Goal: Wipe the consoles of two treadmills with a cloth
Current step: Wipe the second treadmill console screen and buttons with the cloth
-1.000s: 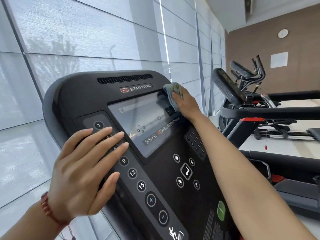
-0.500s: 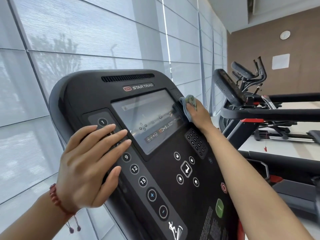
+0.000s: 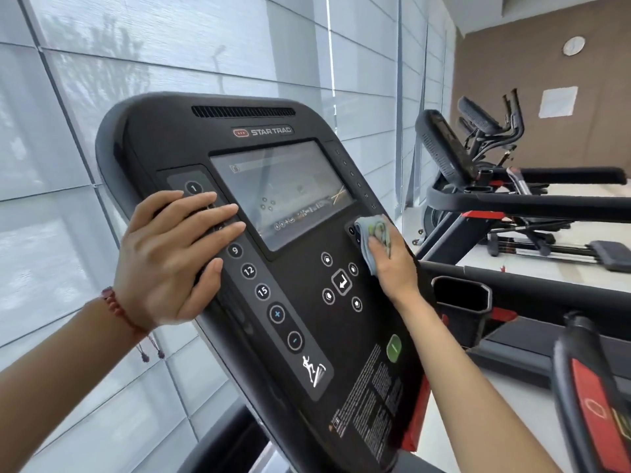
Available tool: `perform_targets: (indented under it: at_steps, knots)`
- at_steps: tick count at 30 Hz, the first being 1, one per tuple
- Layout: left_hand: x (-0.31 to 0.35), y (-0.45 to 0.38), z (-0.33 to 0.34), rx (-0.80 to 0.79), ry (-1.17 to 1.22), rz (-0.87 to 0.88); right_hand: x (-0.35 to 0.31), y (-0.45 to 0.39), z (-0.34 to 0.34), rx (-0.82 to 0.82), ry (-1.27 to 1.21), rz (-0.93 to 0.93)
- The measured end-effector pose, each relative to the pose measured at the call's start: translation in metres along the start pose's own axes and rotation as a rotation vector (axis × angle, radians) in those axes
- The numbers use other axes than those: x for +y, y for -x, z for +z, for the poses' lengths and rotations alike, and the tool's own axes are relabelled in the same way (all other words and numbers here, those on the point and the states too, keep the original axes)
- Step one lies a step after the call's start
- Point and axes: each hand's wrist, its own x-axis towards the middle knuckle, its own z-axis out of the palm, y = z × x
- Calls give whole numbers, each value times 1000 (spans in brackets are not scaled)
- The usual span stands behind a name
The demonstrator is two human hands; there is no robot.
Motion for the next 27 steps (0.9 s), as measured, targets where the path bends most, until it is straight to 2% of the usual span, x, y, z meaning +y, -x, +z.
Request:
perform_targets:
  at_steps: [4,9,13,16,20,27]
  knots:
    - [2,0,-1,-42,-17,-13,-29,35,7,-10,7,-45]
    - [5,1,-5,-90,-56,-42,-90,84,40,-96,19,-281]
    - [16,7,-10,-150,-154,-159,-114,120,52,-111,52,-389]
    - [36,16,-16,-183,-209,-332,-115,139,47,-116,55,-417]
    - [64,28,-23,-165,-168,-555,-114,163,38,-174,79,-422]
    - [116,68,-56,-199,-93,-621,-108,187,23,-227,-22,-361]
